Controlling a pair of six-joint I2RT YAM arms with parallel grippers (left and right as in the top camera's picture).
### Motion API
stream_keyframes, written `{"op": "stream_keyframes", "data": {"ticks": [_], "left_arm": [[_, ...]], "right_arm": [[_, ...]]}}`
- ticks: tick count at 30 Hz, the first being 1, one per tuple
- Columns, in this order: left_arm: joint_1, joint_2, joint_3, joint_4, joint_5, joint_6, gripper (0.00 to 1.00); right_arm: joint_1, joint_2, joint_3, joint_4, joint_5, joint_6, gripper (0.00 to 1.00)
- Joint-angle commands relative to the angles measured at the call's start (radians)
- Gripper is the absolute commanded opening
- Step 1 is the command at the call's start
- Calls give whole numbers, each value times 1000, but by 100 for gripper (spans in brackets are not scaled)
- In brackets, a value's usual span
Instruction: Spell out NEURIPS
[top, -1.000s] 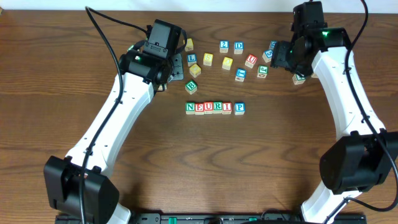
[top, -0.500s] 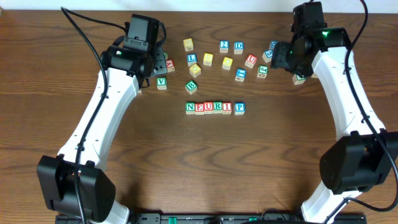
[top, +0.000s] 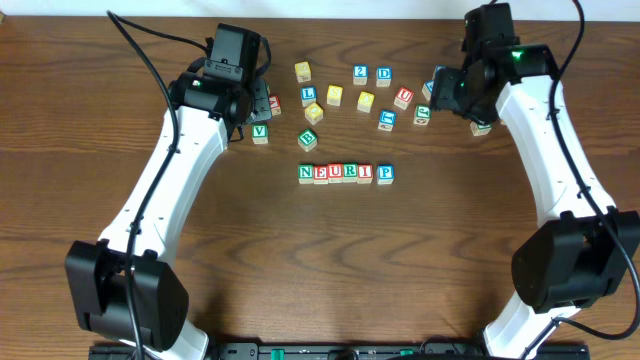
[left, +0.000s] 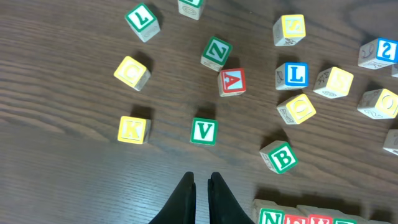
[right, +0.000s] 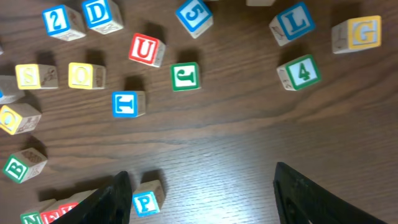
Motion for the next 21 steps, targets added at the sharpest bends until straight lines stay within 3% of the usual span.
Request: {"op": "stream_keyframes", "data": {"ticks": [1,6,9,13,16,21], "left_arm": [[1,14,-4,4,28,1,10],[1,14,-4,4,28,1,38],[1,14,-4,4,28,1,48],[1,14,-4,4,28,2,59],[8,14,-3,25,27,16,66],[47,14,14,36,27,18,69]], "right_arm": [[22,6,11,6,1,-7,68],[30,6,11,11,1,-7,69],[35,6,11,12,1,-7,69],[47,6,11,20,-30,-7,72],[70,9,13,84,-179,-8,72],[138,110,164,67,-198,-21,74]]}}
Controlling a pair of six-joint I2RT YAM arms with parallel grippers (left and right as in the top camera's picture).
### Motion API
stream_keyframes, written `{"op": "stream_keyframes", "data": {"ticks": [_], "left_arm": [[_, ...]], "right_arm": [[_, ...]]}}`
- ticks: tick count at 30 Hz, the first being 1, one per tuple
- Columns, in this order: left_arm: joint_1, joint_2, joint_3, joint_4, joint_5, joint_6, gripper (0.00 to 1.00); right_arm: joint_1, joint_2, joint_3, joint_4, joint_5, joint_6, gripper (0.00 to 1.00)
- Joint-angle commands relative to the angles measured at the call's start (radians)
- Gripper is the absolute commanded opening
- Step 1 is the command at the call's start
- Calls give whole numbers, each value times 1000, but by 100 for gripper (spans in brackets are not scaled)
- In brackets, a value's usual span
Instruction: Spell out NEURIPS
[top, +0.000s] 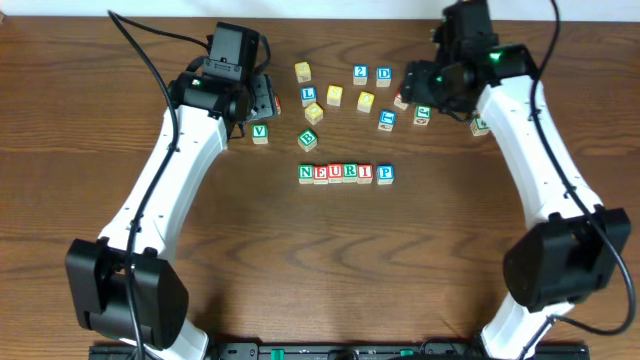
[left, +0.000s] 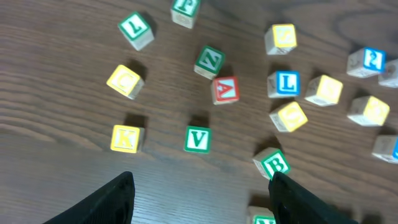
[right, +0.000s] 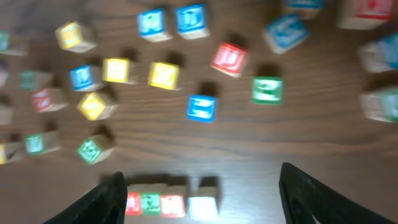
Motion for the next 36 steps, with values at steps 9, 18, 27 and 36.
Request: {"op": "stream_keyframes", "data": {"ticks": [9,18,27,36], "left_arm": [[114,8,24,-82,1,14,69],[126,8,23,-119,2,13,70],[126,9,15,-146,2,13,69],[126,9,15,-150,2,13,69]], "right_arm": [[170,465,676,-176,4,19,72],[235,586,705,-101,137,140,70],[267,629,702,-31,239,173,61],[266,721,702,-13,235,202,54]]}}
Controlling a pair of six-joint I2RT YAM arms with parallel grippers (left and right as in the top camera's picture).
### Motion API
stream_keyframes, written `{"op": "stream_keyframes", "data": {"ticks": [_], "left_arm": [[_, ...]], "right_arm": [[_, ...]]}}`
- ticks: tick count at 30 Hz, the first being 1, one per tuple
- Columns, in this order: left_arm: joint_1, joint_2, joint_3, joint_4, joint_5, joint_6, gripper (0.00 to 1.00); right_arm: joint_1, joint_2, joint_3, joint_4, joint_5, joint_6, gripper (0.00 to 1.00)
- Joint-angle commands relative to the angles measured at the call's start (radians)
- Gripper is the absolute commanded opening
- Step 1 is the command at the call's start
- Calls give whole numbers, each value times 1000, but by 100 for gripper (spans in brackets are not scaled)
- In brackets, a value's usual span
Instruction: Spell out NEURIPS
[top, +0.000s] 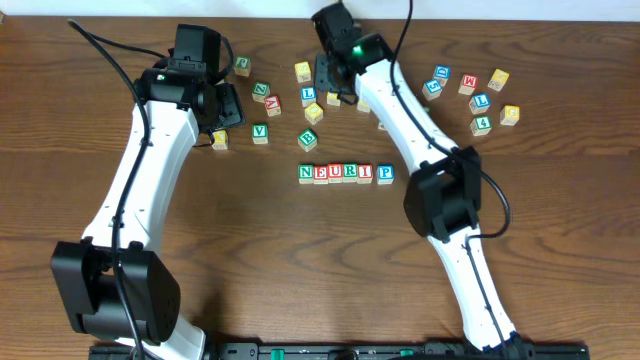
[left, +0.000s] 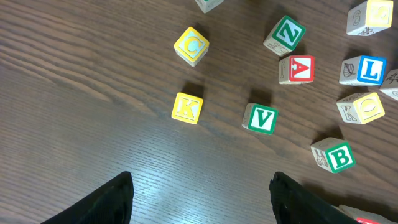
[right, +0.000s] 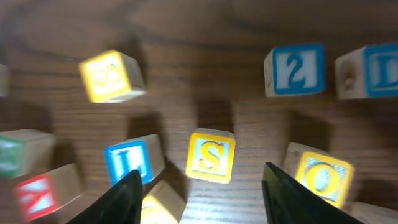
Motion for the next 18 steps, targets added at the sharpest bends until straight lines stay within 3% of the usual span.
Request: {"op": "stream_keyframes", "data": {"ticks": [1,18], "left_arm": [[4,8,14,-5,2,13,70],[4,8,14,-5,2,13,69]], "right_arm": [[6,55,13,15,16,20,54],[5,120,13,45,20,20,44]]}}
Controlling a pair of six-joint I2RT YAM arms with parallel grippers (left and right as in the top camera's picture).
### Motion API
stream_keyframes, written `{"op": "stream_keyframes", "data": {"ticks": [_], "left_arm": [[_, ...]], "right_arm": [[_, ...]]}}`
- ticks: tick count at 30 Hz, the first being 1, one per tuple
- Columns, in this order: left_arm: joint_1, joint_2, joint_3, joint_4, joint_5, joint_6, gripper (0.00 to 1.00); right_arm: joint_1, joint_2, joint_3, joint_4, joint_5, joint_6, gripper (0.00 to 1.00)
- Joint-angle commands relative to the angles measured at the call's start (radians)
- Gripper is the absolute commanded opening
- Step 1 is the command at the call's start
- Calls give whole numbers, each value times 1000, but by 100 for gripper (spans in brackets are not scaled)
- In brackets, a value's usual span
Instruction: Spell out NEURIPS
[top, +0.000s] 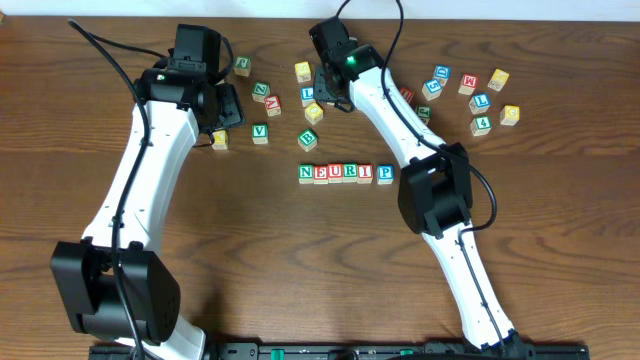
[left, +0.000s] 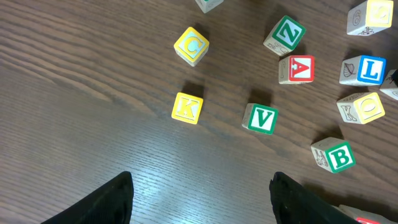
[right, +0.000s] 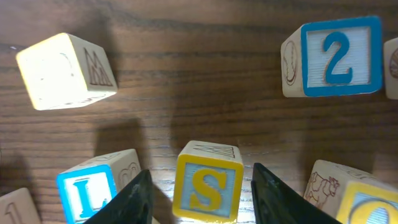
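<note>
On the table lies the row N E U R I P (top: 345, 172). The S block (right: 208, 183), yellow-edged with a blue face, stands between the fingers of my right gripper (right: 205, 199). That gripper is open, with a gap on each side of the block. In the overhead view my right gripper (top: 333, 92) covers the S block among the loose blocks at the back. My left gripper (left: 202, 199) is open over bare wood in front of the K block (left: 186, 107) and V block (left: 260, 118); overhead it shows at the left (top: 222, 105).
Close round the S block are a blue L block (right: 93, 186), a yellow block (right: 65, 68), a blue 2 block (right: 333, 56) and a yellow O block (right: 348, 199). Several more blocks lie at the right (top: 480, 95). C (left: 191, 45), Z (left: 286, 34), A (left: 296, 68) and B (left: 333, 155) lie ahead of the left gripper.
My right gripper has come down closer to the table, and the S block now stands between its open fingers. The left arm and the blocks have not moved.
First my left gripper was shut near the V block and my right was open over the right-hand blocks. Then the left opened and the right had shifted left. Later the right hung over the S block, and now it straddles it.
</note>
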Motion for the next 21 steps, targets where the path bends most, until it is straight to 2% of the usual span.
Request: {"op": "stream_keyframes", "data": {"ticks": [1,8,14,21], "left_arm": [[4,8,14,-4,2,13,70],[4,8,14,-3,2,13,69],[4,8,14,-3,2,13,70],[4,8,14,-3,2,13,69]], "right_arm": [[4,42,13,0,18,12,43],[0,40,13,13,34,7,41],[-23,34,13,16,33,-1,34],[-42,2,13,10,32,-3,30]]}}
